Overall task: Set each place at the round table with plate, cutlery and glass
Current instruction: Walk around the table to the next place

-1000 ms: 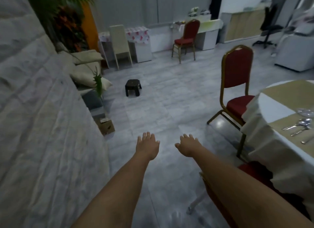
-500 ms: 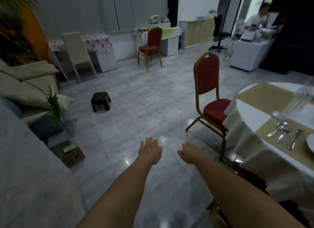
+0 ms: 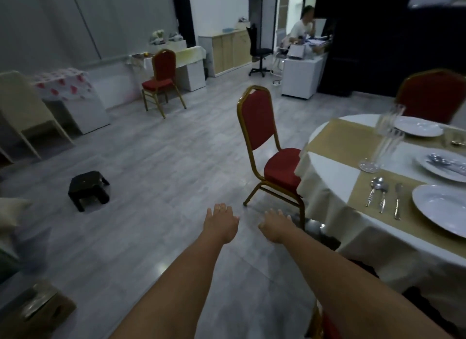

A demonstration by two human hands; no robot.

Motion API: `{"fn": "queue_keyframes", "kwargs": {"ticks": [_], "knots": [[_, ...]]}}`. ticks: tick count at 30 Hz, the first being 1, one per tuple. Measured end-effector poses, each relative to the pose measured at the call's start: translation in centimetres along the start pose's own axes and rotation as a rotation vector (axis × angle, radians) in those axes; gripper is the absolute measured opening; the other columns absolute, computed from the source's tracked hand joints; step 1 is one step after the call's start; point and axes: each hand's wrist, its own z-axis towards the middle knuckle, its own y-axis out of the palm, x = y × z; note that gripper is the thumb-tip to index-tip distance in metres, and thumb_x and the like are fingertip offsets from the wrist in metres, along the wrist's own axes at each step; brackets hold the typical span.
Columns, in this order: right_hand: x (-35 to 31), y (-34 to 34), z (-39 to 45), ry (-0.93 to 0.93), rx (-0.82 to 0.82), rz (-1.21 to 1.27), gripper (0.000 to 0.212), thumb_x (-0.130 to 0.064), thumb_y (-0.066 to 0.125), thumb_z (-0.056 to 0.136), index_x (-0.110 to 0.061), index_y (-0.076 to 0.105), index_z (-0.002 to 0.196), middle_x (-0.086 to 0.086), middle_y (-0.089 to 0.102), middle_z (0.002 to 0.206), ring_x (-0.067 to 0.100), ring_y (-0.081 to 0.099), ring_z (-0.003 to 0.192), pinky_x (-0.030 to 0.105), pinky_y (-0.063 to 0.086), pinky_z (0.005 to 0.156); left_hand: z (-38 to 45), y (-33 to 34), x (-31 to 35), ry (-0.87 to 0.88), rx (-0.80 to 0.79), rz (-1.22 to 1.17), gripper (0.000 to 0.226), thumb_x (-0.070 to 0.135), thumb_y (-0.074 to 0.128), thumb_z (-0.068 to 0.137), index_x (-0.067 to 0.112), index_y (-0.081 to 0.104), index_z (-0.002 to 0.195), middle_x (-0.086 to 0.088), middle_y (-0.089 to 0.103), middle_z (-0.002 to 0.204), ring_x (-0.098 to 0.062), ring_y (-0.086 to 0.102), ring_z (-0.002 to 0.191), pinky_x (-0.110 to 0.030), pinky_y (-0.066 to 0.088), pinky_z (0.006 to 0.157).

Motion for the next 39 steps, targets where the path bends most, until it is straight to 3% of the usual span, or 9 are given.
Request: {"fn": "queue_keyframes", "kwargs": {"ticks": [5, 10, 15, 22, 25, 28, 32, 35, 39], "knots": [[2.2, -2.5, 3.2, 0.09, 0.034, 0.047, 0.056, -0.036, 0.028, 0.103, -0.01, 0.021, 0.153, 0.01, 0.012, 0.162, 0.032, 0.009, 0.149, 0.052, 0.01, 0.12, 6.4, -1.0, 1.8, 0.114, -0.008, 0.02, 0.056, 0.038, 0.017, 0.104, 0.008, 0.018, 0.151, -0.015, 0.009, 0.161, -0.029, 0.005, 0.149, -0.047, 0.005, 0.121], [4.5, -4.1, 8.2, 0.202, 0.069, 0.103, 0.054, -0.041, 0.03, 0.101, -0.012, 0.036, 0.146, 0.011, 0.023, 0.157, 0.033, 0.017, 0.145, 0.05, 0.017, 0.118, 13.8, -2.4, 2.9, 0.24, 0.032, 0.056, 0.053, 0.039, 0.021, 0.103, 0.007, 0.035, 0.143, -0.017, 0.028, 0.153, -0.032, 0.022, 0.142, -0.049, 0.017, 0.117], [6.2, -6.0, 12.0, 0.336, 0.114, 0.192, 0.051, -0.043, 0.033, 0.099, -0.011, 0.044, 0.137, 0.01, 0.035, 0.149, 0.031, 0.033, 0.136, 0.048, 0.029, 0.111, 20.5, -4.3, 3.4, 0.358, -0.011, 0.145, 0.055, 0.036, 0.02, 0.103, 0.005, 0.027, 0.147, -0.017, 0.023, 0.156, -0.032, 0.019, 0.144, -0.049, 0.016, 0.118], [9.3, -6.9, 15.1, 0.51, 0.131, 0.264, 0.049, -0.041, 0.037, 0.099, -0.015, 0.045, 0.139, 0.008, 0.04, 0.148, 0.028, 0.038, 0.135, 0.046, 0.027, 0.114, 27.6, -5.5, 6.7, 0.566, -0.021, 0.276, 0.048, 0.034, 0.025, 0.103, 0.007, 0.036, 0.142, -0.018, 0.032, 0.151, -0.035, 0.027, 0.141, -0.051, 0.024, 0.116], [11.0, -7.6, 15.8, 0.548, 0.128, 0.248, 0.047, -0.037, 0.036, 0.101, -0.014, 0.043, 0.141, 0.008, 0.036, 0.151, 0.029, 0.031, 0.139, 0.047, 0.02, 0.117, 30.0, -5.8, 9.0, 0.601, -0.028, 0.254, 0.054, 0.037, 0.022, 0.103, 0.006, 0.028, 0.147, -0.018, 0.023, 0.156, -0.035, 0.019, 0.145, -0.053, 0.016, 0.119], [13.5, -8.3, 16.9, 0.613, 0.126, 0.27, 0.046, -0.031, 0.039, 0.099, -0.015, 0.041, 0.142, 0.005, 0.036, 0.149, 0.028, 0.031, 0.136, 0.047, 0.024, 0.114, 32.1, -5.9, 11.8, 0.648, -0.068, 0.219, 0.055, 0.036, 0.021, 0.104, 0.008, 0.02, 0.151, -0.016, 0.015, 0.159, -0.031, 0.01, 0.148, -0.05, 0.009, 0.12], [17.3, -9.9, 17.9, 0.694, 0.134, 0.328, 0.053, -0.036, 0.03, 0.099, -0.012, 0.032, 0.147, 0.004, 0.023, 0.156, 0.027, 0.016, 0.146, 0.047, 0.014, 0.118, 33.8, -7.2, 15.6, 0.737, -0.092, 0.267, 0.051, 0.031, 0.025, 0.105, 0.008, 0.023, 0.149, -0.016, 0.015, 0.159, -0.033, 0.008, 0.148, -0.052, 0.009, 0.12], [19.9, -11.5, 19.2, 0.71, 0.116, 0.295, 0.054, -0.038, 0.029, 0.1, -0.01, 0.032, 0.146, 0.007, 0.025, 0.156, 0.029, 0.016, 0.146, 0.049, 0.017, 0.116, 35.7, -8.5, 18.2, 0.78, -0.1, 0.326, 0.047, 0.027, 0.031, 0.104, 0.009, 0.029, 0.146, -0.017, 0.017, 0.158, -0.035, 0.009, 0.148, -0.054, 0.01, 0.12], [22.4, -13.4, 20.4, 0.729, 0.14, 0.254, 0.053, -0.039, 0.03, 0.1, -0.009, 0.037, 0.143, 0.008, 0.031, 0.151, 0.029, 0.022, 0.143, 0.048, 0.024, 0.112, 38.2, -9.6, 21.2, 0.805, -0.097, 0.332, 0.05, 0.024, 0.029, 0.103, 0.006, 0.021, 0.149, -0.016, 0.013, 0.159, -0.033, 0.007, 0.148, -0.053, 0.009, 0.12]]}}
